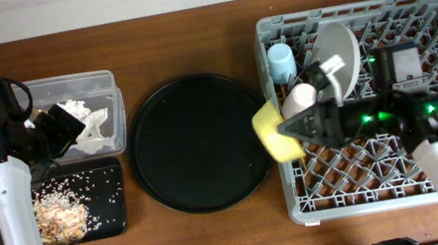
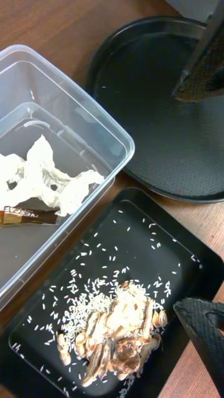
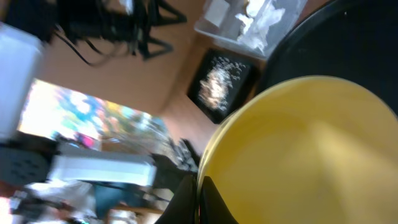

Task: Sort waste into correct bins and load items into the dishwasher rack
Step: 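Carry the yellow bowl into the rack and set it down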

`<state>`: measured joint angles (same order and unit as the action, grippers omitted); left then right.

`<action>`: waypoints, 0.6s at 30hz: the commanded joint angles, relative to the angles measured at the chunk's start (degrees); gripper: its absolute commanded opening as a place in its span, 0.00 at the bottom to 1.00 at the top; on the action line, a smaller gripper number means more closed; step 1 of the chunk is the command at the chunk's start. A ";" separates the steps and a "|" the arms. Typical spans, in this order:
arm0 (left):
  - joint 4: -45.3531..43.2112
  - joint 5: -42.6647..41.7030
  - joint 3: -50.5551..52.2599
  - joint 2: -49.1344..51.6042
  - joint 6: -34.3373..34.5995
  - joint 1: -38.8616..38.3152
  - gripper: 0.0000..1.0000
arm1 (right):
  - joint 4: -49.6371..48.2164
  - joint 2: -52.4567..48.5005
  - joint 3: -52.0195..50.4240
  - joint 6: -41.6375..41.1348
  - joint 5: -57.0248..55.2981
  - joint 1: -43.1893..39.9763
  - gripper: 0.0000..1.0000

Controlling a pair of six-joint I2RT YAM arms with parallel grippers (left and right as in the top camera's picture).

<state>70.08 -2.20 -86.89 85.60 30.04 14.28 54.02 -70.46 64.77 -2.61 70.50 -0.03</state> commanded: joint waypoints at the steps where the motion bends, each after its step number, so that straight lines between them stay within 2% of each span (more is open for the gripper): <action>1: 0.09 -0.15 -0.37 -0.98 -0.09 0.13 0.99 | -0.52 -3.10 -6.95 3.34 9.25 -7.48 0.04; 6: 0.09 -0.15 -0.37 -0.98 -0.09 0.13 0.99 | -5.79 -11.17 -19.15 11.45 18.43 -16.63 0.04; 10: 0.09 -0.15 -0.37 -0.98 -0.09 0.15 0.99 | -6.95 -16.24 -21.07 14.25 18.43 -19.80 0.04; 14: 0.09 -0.04 -0.37 -0.98 -0.09 0.13 0.99 | -6.95 -17.03 -21.07 14.23 18.40 -20.31 0.05; 18: 0.09 0.00 -0.37 -0.98 -0.09 0.13 0.99 | -6.93 -17.03 -21.07 14.19 18.43 -20.31 0.24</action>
<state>70.11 -2.20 -86.89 85.58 30.04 14.28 47.05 -86.85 44.36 10.79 89.30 -20.23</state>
